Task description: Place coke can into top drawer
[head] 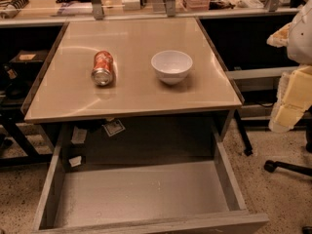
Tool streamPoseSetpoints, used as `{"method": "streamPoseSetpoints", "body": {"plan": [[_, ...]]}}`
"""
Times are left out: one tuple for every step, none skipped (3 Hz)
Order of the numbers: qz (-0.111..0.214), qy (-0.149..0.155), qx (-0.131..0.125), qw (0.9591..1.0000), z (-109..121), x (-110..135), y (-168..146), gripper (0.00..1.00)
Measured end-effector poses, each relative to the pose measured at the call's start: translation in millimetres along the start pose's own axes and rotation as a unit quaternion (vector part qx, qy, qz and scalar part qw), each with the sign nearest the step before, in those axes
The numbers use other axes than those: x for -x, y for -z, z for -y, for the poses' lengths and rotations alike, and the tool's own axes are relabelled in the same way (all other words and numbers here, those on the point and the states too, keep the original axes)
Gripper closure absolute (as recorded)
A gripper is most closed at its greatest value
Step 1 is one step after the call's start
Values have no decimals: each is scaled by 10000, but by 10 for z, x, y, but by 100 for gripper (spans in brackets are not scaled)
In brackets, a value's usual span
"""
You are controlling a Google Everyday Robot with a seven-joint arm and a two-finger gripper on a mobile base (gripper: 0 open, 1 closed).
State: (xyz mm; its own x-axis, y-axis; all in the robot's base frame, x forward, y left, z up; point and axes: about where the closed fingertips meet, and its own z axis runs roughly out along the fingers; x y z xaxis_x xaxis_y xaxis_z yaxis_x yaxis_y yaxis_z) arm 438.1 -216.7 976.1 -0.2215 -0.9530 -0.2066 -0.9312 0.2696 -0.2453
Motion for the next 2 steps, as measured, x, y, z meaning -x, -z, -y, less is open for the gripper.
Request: {"method": "streamPoseSetpoints", "body": {"plan": [[10,-32,-33,10000,5,22,14,0],[-22,-145,-43,9999,27,166,72,0]]}}
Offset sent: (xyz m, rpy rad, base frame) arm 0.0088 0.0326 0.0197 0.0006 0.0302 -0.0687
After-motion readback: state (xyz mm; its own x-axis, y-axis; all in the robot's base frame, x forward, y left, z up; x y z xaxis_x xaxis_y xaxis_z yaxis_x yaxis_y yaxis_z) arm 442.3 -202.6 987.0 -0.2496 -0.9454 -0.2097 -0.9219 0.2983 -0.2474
